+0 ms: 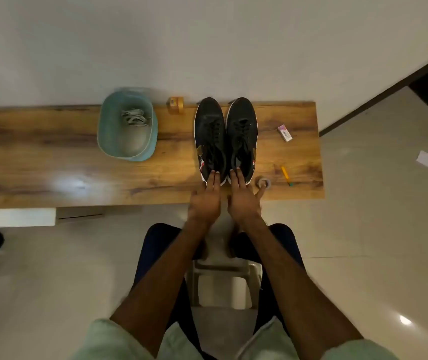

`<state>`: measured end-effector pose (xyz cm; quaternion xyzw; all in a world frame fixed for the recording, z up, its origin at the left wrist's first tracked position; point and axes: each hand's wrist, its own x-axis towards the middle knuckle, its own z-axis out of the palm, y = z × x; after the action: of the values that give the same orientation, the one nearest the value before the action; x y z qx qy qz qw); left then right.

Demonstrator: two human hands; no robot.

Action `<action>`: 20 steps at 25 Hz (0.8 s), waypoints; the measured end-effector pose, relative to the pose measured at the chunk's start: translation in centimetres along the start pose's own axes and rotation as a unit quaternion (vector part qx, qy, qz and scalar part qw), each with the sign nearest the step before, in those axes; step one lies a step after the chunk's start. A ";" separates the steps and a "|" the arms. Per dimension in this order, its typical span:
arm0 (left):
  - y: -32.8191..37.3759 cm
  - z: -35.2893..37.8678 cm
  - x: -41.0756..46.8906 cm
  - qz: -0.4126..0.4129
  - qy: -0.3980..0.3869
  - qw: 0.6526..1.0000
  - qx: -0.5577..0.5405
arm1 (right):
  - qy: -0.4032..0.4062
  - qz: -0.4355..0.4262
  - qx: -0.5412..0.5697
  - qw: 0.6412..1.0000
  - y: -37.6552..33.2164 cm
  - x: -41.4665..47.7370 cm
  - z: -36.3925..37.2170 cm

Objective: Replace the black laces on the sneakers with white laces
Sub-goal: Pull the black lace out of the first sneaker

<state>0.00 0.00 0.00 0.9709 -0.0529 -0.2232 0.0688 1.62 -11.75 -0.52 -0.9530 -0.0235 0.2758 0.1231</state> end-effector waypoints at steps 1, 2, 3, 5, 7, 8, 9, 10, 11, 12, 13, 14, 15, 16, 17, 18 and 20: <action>0.1 0.3 0.3 -0.006 0.009 1.000 0.006 | 0.016 -0.002 -0.012 1.000 0.0 -0.1 0.3; 0.1 0.5 0.5 -0.020 0.021 1.000 0.002 | 0.035 -0.001 -0.021 0.999 0.1 -0.1 0.6; 0.2 0.8 0.8 -0.028 0.041 0.999 0.006 | 0.047 -0.002 -0.027 0.999 0.2 0.1 0.8; 0.5 1.5 1.5 -0.036 0.071 0.997 0.002 | 0.059 0.001 -0.033 0.998 0.3 0.4 1.1; 0.7 3.2 1.6 -0.049 0.099 0.994 0.003 | 0.094 0.000 -0.044 0.995 0.3 0.2 2.4; 0.8 3.8 1.9 -0.055 0.122 0.991 -0.001 | 0.112 0.000 -0.043 0.993 0.2 0.3 2.9; 0.7 4.3 2.3 -0.061 0.144 0.988 -0.003 | 0.130 0.004 -0.042 0.991 0.1 0.7 3.3; 0.6 4.9 2.8 -0.061 0.161 0.985 0.002 | 0.151 0.003 -0.042 0.988 0.2 1.1 4.0; 0.4 5.3 3.1 -0.062 0.180 0.982 0.017 | 0.179 -0.002 -0.054 0.982 0.2 1.4 4.7; 0.3 5.6 3.0 -0.064 0.199 0.978 0.027 | 0.196 -0.004 -0.067 0.978 0.3 1.5 5.1; 0.2 5.5 2.6 -0.069 0.195 0.978 0.008 | 0.192 -0.004 -0.057 0.980 0.6 1.6 5.2; 0.4 5.1 1.7 -0.065 0.171 0.983 -0.018 | 0.148 -0.006 -0.032 0.988 0.3 0.6 4.5; 0.5 4.8 0.6 -0.060 0.153 0.985 -0.043 | 0.120 -0.024 -0.002 0.993 0.4 -0.3 4.2; 0.3 4.7 0.4 -0.049 0.152 0.986 -0.046 | 0.118 -0.054 0.010 0.991 0.7 -0.4 4.3; 0.2 4.1 -0.3 -0.048 0.141 0.988 -0.047 | 0.109 -0.072 0.018 0.991 0.5 -1.0 3.6; -0.2 4.0 -0.7 -0.047 0.141 0.986 -0.072 | 0.102 -0.083 0.047 0.990 0.7 -1.3 3.3; -0.5 3.9 -1.6 -0.050 0.122 0.987 -0.092 | 0.086 -0.098 0.054 0.990 0.8 -1.8 3.5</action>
<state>-3.15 0.32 -2.89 0.9818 0.0251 -0.1107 0.1522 -1.75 -11.96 -2.64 -0.9581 -0.0914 0.1803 0.2029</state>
